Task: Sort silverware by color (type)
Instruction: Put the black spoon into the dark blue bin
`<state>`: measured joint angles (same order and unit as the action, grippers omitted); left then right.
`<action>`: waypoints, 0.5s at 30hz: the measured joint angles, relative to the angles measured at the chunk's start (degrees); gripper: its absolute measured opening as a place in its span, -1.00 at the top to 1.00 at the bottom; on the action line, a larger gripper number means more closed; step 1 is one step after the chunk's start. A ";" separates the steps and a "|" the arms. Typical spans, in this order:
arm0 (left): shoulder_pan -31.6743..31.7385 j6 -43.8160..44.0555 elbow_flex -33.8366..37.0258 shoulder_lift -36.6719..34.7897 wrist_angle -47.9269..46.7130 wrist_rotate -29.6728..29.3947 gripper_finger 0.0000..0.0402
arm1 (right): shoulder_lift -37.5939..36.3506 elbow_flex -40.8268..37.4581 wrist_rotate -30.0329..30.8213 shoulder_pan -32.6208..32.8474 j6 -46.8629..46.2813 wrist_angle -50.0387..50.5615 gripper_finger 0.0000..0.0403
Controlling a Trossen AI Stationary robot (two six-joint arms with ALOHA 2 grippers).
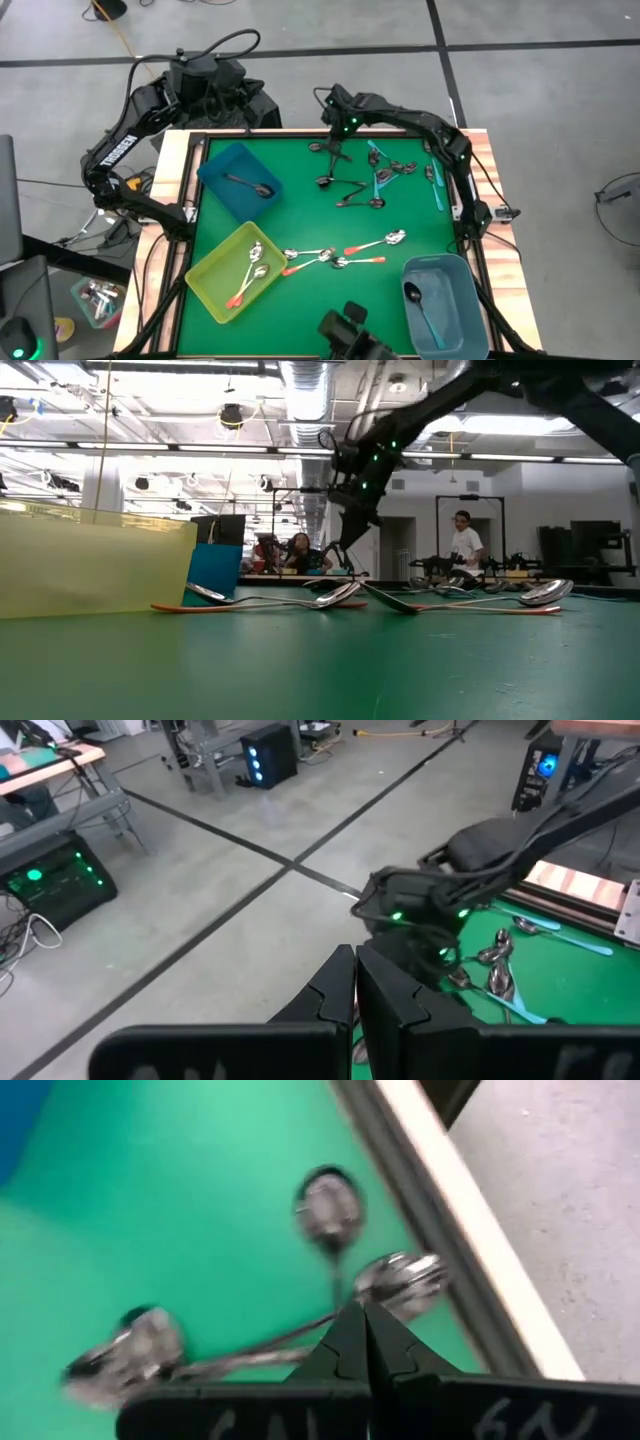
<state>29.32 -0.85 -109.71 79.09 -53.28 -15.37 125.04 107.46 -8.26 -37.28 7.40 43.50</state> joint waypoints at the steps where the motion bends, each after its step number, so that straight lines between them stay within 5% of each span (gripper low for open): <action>1: 0.00 -0.08 0.00 0.00 0.19 -0.13 1.00 | 0.91 0.00 -0.81 -0.57 0.15 -0.89 1.00; 15: 1.59 0.37 0.00 0.00 0.25 -0.46 1.00 | 4.76 0.08 6.44 -5.58 -1.56 -1.22 1.00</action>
<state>30.91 -0.48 -109.71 79.09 -53.04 -15.84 129.80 107.54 -1.82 -42.86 5.84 42.28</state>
